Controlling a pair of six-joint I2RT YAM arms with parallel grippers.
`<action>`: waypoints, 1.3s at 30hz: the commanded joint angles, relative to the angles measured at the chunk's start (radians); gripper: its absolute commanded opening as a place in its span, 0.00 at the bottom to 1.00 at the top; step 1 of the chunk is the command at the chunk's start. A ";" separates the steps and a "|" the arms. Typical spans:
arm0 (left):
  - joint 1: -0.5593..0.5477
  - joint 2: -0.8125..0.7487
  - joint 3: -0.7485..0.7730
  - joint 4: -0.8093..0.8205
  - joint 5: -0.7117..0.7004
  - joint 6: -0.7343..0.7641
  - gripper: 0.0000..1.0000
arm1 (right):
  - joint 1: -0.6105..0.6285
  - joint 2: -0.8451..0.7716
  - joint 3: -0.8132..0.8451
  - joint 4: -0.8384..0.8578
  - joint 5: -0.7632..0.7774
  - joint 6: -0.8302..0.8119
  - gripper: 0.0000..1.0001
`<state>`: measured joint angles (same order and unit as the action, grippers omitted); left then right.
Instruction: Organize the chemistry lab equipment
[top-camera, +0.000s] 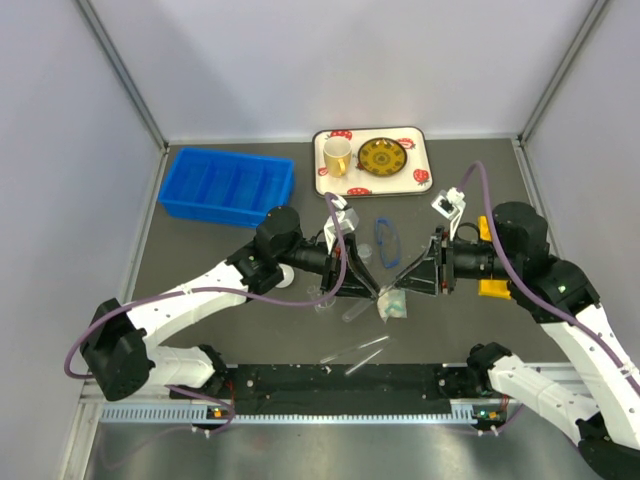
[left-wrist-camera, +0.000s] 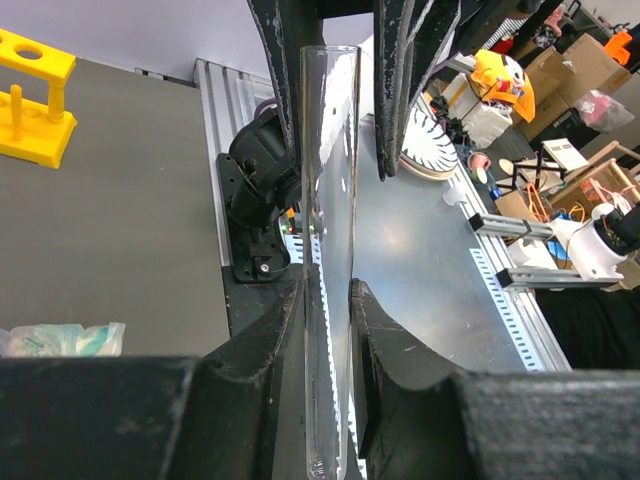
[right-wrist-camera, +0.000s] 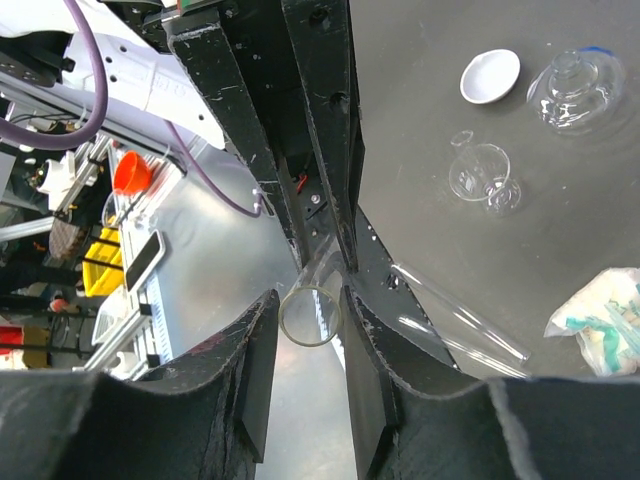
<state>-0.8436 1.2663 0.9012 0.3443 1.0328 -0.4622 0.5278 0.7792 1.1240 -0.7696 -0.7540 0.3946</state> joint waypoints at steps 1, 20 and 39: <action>0.005 0.001 0.025 0.055 0.015 -0.010 0.00 | 0.011 -0.008 0.011 0.053 -0.008 0.006 0.34; 0.006 0.002 0.018 0.065 0.021 -0.015 0.00 | 0.012 0.009 0.008 0.087 -0.008 0.020 0.27; 0.006 -0.013 0.108 -0.299 -0.219 0.085 0.77 | 0.011 0.058 0.010 0.072 0.169 -0.014 0.18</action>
<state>-0.8398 1.2682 0.9237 0.2314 0.9714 -0.4522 0.5282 0.8200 1.1236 -0.7265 -0.6693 0.4023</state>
